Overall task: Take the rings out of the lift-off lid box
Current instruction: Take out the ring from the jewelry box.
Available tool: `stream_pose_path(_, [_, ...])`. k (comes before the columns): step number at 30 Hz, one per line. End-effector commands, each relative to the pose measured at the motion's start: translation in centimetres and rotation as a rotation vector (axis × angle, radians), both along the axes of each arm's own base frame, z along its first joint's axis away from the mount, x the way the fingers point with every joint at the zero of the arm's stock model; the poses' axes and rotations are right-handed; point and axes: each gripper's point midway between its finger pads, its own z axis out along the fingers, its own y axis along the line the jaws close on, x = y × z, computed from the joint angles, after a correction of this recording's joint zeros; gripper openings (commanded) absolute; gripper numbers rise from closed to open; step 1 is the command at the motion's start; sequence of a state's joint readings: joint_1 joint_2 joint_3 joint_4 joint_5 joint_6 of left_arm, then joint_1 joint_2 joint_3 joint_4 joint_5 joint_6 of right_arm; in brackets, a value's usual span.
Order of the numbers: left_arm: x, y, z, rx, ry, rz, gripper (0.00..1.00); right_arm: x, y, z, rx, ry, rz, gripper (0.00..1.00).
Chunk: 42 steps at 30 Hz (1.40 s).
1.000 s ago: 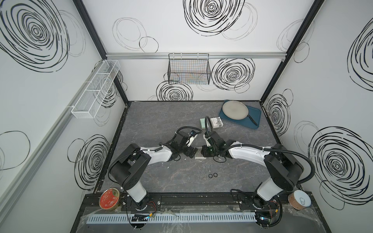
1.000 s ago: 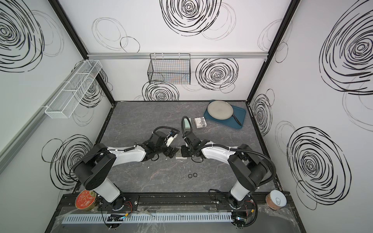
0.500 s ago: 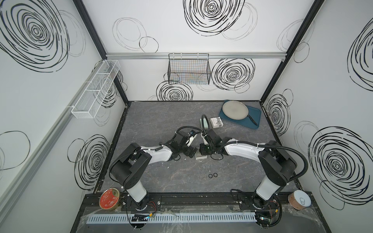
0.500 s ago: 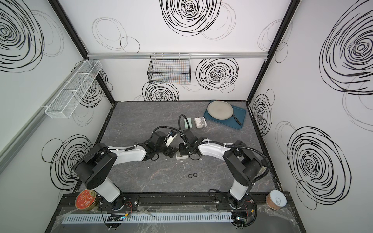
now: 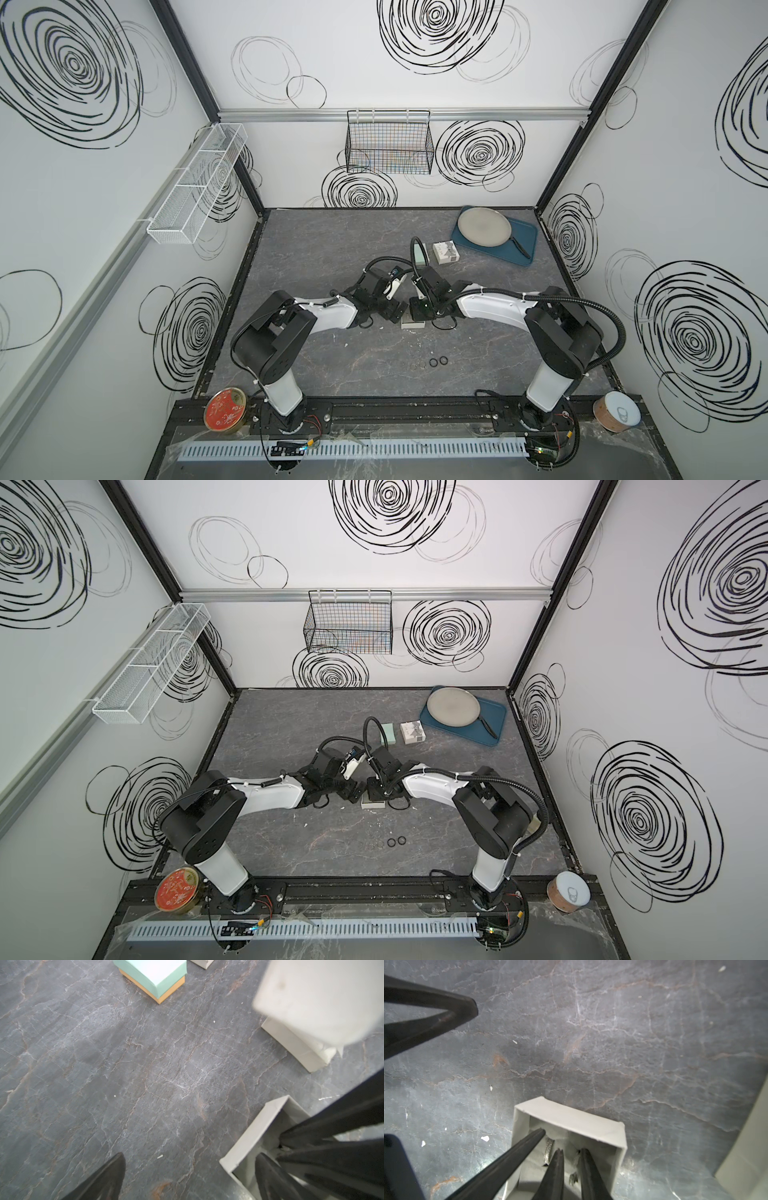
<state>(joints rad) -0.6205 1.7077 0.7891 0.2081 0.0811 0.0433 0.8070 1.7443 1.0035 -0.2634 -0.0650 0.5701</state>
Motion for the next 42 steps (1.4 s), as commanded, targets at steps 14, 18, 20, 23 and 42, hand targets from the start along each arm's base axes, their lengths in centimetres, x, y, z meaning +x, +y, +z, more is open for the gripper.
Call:
stream_pose_path(14, [-0.2, -0.3, 0.4, -0.001, 0.015, -0.005, 1.00, -0.2, -0.3, -0.4, -0.078, 0.003, 0.019, 0.02])
stream_pose_path(18, [-0.4, -0.3, 0.0, 0.013, 0.028, -0.006, 1.00, 0.0, -0.1, 0.2, -0.069, -0.019, 0.025, 0.00])
stream_pose_path(20, [-0.4, -0.3, -0.2, 0.016, 0.032, -0.006, 1.00, 0.1, 0.1, 0.6, -0.059, -0.032, 0.028, 0.00])
stream_pose_path(23, [-0.4, -0.3, -0.7, 0.027, 0.045, -0.008, 1.00, 0.1, 0.4, 1.1, -0.043, -0.052, 0.038, 0.00])
stream_pose_path(42, [-0.1, -0.8, -1.9, 0.064, 0.092, -0.018, 1.00, 0.3, 1.1, 4.5, 0.043, -0.169, 0.059, 0.00])
